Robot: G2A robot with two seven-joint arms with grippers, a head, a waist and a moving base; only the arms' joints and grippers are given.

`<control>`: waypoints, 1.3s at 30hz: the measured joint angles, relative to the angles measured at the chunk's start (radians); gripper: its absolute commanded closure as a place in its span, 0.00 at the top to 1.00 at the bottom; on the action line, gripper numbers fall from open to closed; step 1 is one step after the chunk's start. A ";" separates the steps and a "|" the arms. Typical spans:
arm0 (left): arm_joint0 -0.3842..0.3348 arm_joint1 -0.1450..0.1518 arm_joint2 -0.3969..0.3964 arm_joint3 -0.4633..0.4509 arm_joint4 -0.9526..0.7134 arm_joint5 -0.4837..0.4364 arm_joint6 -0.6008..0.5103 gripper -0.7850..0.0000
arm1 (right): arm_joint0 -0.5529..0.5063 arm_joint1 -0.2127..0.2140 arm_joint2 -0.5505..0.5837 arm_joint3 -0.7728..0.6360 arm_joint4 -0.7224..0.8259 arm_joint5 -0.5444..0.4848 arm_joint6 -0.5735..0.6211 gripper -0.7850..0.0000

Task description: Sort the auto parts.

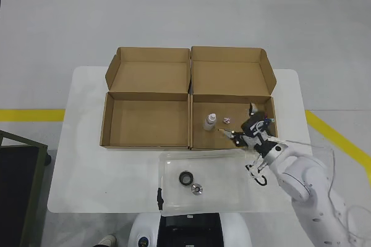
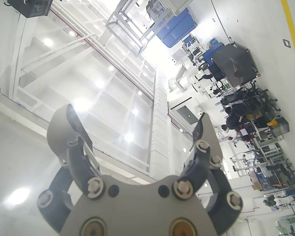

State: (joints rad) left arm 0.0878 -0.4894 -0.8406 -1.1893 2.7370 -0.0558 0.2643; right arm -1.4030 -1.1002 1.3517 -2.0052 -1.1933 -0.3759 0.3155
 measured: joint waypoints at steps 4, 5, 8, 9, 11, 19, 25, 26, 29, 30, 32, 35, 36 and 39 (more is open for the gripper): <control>0.000 0.000 0.000 0.000 0.000 0.000 0.000 1.00 | -0.063 0.006 -0.002 -0.065 -0.005 -0.084 -0.022 1.00; 0.000 0.000 0.000 0.000 0.000 0.000 0.000 1.00 | -0.077 0.009 -0.001 -0.079 0.001 -0.115 -0.023 1.00; 0.000 0.000 0.000 0.000 0.000 0.000 0.000 1.00 | -0.109 0.015 0.002 -0.112 -0.019 -0.182 -0.020 1.00; 0.000 0.000 0.000 0.000 0.000 0.000 0.000 1.00 | -0.119 0.016 0.002 -0.119 -0.023 -0.197 -0.020 1.00; 0.000 0.000 0.000 0.000 0.000 0.000 0.000 1.00 | -0.139 0.019 -0.003 -0.135 -0.039 -0.231 -0.013 1.00; 0.000 0.000 0.000 0.000 0.000 0.000 0.000 1.00 | -0.192 0.027 -0.049 -0.144 -0.138 -0.297 -0.010 1.00; 0.000 0.000 0.000 0.000 0.000 0.000 0.000 1.00 | -0.217 0.035 -0.083 -0.145 -0.273 -0.342 -0.010 1.00; 0.000 0.000 0.000 0.000 0.000 0.000 0.000 1.00 | -0.222 0.036 -0.087 -0.141 -0.296 -0.345 -0.010 1.00; 0.000 0.000 0.000 0.000 0.000 0.000 0.000 1.00 | -0.230 0.038 -0.100 -0.128 -0.323 -0.350 -0.014 1.00; 0.000 0.000 0.000 0.000 0.000 0.000 0.000 1.00 | -0.231 0.039 -0.104 -0.124 -0.330 -0.349 -0.013 1.00; 0.000 0.000 0.000 0.000 0.000 0.000 0.000 1.00 | -0.231 0.039 -0.116 -0.112 -0.339 -0.346 -0.009 1.00; 0.000 0.000 0.000 0.000 0.000 0.000 0.000 1.00 | -0.222 0.038 -0.137 -0.093 -0.342 -0.345 0.000 0.99; 0.000 0.000 0.000 0.000 0.000 0.000 0.000 1.00 | -0.218 0.038 -0.143 -0.087 -0.342 -0.345 0.002 0.98; 0.000 0.000 0.000 0.000 0.000 0.000 0.000 1.00 | -0.201 0.036 -0.157 -0.068 -0.343 -0.339 0.012 0.95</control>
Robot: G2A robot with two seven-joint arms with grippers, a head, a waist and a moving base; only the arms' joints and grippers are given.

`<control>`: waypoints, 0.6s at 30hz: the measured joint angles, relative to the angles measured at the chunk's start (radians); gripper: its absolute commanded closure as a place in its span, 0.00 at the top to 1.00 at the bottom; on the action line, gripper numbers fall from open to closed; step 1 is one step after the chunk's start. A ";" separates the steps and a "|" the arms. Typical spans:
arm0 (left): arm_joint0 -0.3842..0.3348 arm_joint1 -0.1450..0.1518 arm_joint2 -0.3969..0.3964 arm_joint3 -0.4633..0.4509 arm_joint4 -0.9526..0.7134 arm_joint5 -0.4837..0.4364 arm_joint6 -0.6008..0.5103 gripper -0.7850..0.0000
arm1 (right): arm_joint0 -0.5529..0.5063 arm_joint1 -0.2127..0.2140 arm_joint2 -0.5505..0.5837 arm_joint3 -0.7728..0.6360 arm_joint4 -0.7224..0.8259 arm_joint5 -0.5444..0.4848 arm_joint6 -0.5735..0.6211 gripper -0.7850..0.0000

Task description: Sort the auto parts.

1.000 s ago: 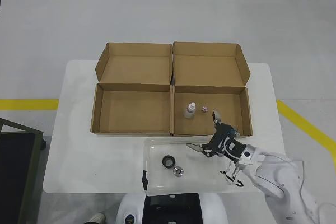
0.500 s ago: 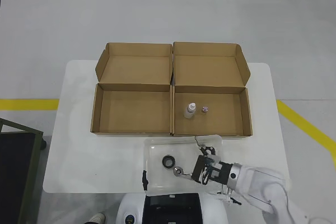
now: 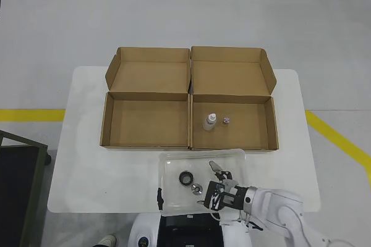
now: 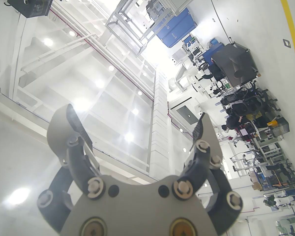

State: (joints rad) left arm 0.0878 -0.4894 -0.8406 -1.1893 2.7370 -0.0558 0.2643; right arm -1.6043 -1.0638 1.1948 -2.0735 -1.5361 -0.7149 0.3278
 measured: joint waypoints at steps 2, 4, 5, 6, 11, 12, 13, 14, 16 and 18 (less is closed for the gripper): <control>0.000 0.000 0.000 0.000 0.000 0.000 0.000 1.00 | 0.013 -0.001 -0.011 0.012 0.003 -0.002 0.008 0.93; 0.000 0.000 0.000 0.000 0.000 0.000 0.000 1.00 | 0.025 -0.002 -0.022 0.027 0.007 -0.005 0.018 0.90; 0.000 0.000 0.000 0.000 0.000 0.000 0.000 1.00 | 0.034 -0.003 -0.031 0.038 0.008 -0.007 0.024 0.89; 0.000 0.000 0.000 0.000 0.000 0.000 0.000 1.00 | 0.040 -0.004 -0.037 0.046 0.008 -0.007 0.028 0.87; 0.000 0.000 0.000 0.000 0.000 0.000 0.000 1.00 | 0.071 -0.007 -0.071 0.080 0.014 -0.009 0.044 0.85; 0.000 0.000 0.000 0.000 0.000 0.000 0.000 1.00 | 0.074 -0.008 -0.076 0.084 0.016 -0.008 0.047 0.84; 0.000 0.000 0.000 0.000 0.000 0.000 0.000 1.00 | 0.077 -0.008 -0.081 0.088 0.017 -0.008 0.049 0.84; 0.000 0.000 0.000 0.000 0.000 0.000 0.000 1.00 | 0.080 -0.009 -0.088 0.092 0.017 -0.008 0.051 0.83; 0.000 0.000 0.000 0.000 0.000 0.000 0.000 1.00 | 0.085 -0.010 -0.098 0.100 0.016 -0.006 0.055 0.77; 0.000 0.000 0.000 0.000 0.000 0.000 0.000 1.00 | 0.091 -0.011 -0.111 0.108 0.015 -0.003 0.057 0.72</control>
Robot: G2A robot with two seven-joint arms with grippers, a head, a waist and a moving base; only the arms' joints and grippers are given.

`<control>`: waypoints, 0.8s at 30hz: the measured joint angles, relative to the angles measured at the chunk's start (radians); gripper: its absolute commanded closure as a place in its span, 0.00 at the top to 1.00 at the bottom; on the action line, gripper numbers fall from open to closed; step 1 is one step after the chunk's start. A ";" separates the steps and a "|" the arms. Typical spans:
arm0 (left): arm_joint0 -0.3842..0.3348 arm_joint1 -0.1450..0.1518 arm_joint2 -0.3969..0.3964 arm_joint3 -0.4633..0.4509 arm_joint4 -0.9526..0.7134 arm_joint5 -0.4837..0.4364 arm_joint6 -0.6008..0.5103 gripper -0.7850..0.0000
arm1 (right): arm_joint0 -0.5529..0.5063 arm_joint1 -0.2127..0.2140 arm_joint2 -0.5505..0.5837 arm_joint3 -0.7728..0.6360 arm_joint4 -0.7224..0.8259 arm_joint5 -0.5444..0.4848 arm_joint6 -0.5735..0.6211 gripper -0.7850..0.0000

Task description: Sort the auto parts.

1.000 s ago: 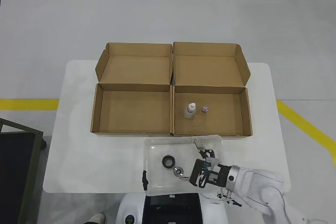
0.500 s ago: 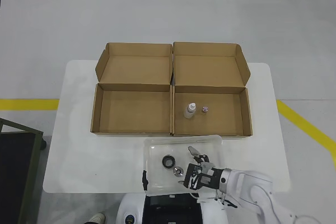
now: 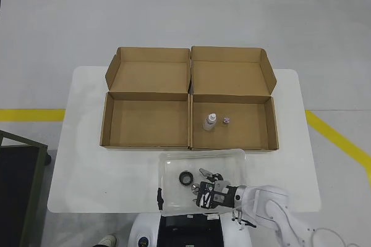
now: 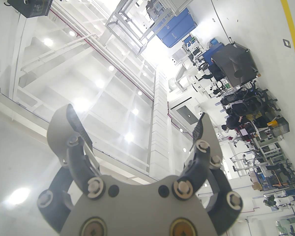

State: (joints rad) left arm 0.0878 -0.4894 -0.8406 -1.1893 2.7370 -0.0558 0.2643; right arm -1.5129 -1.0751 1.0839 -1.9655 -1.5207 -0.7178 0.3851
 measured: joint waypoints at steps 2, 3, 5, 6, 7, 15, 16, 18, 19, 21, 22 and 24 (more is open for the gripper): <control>0.000 0.000 0.000 0.000 0.000 0.000 0.000 1.00 | 0.007 -0.001 -0.010 0.009 0.001 0.006 0.002 0.63; 0.000 0.000 0.000 0.000 0.000 0.000 0.000 1.00 | 0.010 -0.002 -0.014 0.015 0.001 0.009 0.003 0.58; 0.000 0.000 0.000 0.000 0.000 0.000 0.000 1.00 | 0.018 -0.003 -0.021 0.029 0.004 0.013 0.006 0.47; 0.000 0.000 0.000 0.000 0.000 0.000 0.000 1.00 | 0.022 -0.004 -0.023 0.035 0.007 0.013 0.006 0.46; 0.000 0.000 0.000 0.000 0.000 0.000 0.000 1.00 | 0.026 -0.004 -0.025 0.040 0.008 0.013 0.007 0.39; 0.000 0.000 0.000 0.000 0.000 0.000 0.000 1.00 | 0.034 0.002 0.004 0.030 0.027 0.008 0.007 0.00; 0.000 0.000 0.000 0.000 0.000 0.000 0.000 1.00 | 0.032 0.004 0.012 0.024 0.031 0.006 0.006 0.00; 0.000 0.000 0.000 0.000 0.000 0.000 0.000 1.00 | 0.024 0.008 0.033 0.007 0.040 0.002 0.005 0.00; 0.000 0.000 0.000 0.000 0.000 0.000 0.000 1.00 | 0.020 0.010 0.042 -0.002 0.045 -0.001 0.005 0.00; 0.000 0.000 0.000 0.000 0.000 0.000 0.000 1.00 | 0.011 0.014 0.067 -0.022 0.059 -0.005 0.001 0.00; 0.000 0.000 0.000 0.000 0.000 0.000 0.000 1.00 | 0.006 0.016 0.078 -0.030 0.068 -0.005 -0.002 0.00; 0.000 0.000 0.000 0.000 0.000 0.000 0.000 1.00 | -0.004 0.019 0.102 -0.048 0.097 -0.007 -0.011 0.00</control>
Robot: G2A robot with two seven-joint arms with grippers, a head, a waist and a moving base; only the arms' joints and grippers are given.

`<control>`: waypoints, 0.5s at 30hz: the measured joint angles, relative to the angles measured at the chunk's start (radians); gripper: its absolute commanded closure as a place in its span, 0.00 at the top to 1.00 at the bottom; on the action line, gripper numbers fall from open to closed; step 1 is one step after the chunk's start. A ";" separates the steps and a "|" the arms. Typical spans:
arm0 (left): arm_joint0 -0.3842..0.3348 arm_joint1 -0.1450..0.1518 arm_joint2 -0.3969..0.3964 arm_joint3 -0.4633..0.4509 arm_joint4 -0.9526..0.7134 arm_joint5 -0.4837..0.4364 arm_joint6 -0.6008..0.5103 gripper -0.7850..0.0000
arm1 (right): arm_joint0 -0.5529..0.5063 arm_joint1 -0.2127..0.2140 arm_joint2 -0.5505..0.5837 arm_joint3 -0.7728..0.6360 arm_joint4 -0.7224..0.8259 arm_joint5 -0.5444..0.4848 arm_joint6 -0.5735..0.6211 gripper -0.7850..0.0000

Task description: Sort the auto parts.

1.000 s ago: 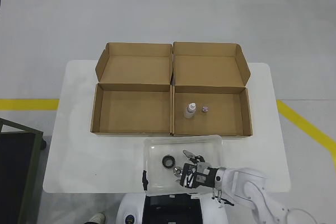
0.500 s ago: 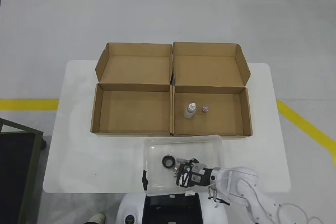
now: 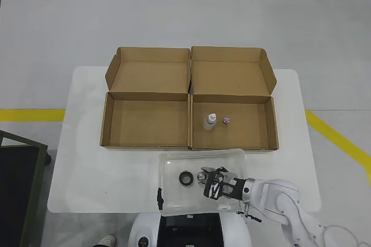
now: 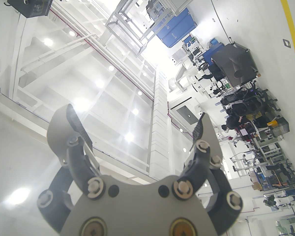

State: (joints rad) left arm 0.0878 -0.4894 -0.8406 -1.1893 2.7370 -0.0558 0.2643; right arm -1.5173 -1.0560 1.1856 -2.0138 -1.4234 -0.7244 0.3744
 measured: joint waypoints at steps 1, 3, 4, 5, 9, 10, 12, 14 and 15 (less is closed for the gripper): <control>0.000 0.000 0.000 0.000 0.000 0.000 0.000 1.00 | -0.003 0.001 0.010 -0.009 0.012 -0.004 -0.003 0.00; 0.000 0.000 0.000 0.000 0.000 0.000 0.000 1.00 | -0.010 0.004 0.032 -0.028 0.042 -0.009 -0.015 0.00; 0.000 0.000 0.000 0.000 0.000 0.000 0.000 1.00 | -0.012 0.006 0.042 -0.036 0.054 -0.009 -0.019 0.00; 0.000 0.000 0.000 0.000 0.000 0.000 0.000 1.00 | -0.016 0.007 0.054 -0.047 0.073 -0.010 -0.027 0.00; 0.000 0.000 0.000 0.000 0.000 0.000 0.000 1.00 | -0.026 0.009 0.085 -0.070 0.174 -0.010 -0.067 0.00; 0.000 0.000 0.000 0.000 0.000 0.000 0.000 1.00 | -0.027 0.009 0.091 -0.075 0.202 -0.010 -0.074 0.00; 0.000 0.000 0.000 0.000 0.000 0.000 0.000 1.00 | -0.026 0.009 0.103 -0.090 0.256 -0.007 -0.085 0.00; 0.000 0.000 0.000 0.000 0.000 0.000 0.000 1.00 | -0.025 0.009 0.108 -0.101 0.295 0.008 -0.093 0.00; 0.000 0.000 0.000 0.000 0.000 0.000 0.000 1.00 | -0.024 0.008 0.108 -0.103 0.314 0.013 -0.099 0.00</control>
State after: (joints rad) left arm 0.0878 -0.4894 -0.8406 -1.1893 2.7370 -0.0558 0.2643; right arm -1.5416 -1.0478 1.2938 -2.1173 -1.1091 -0.7111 0.2759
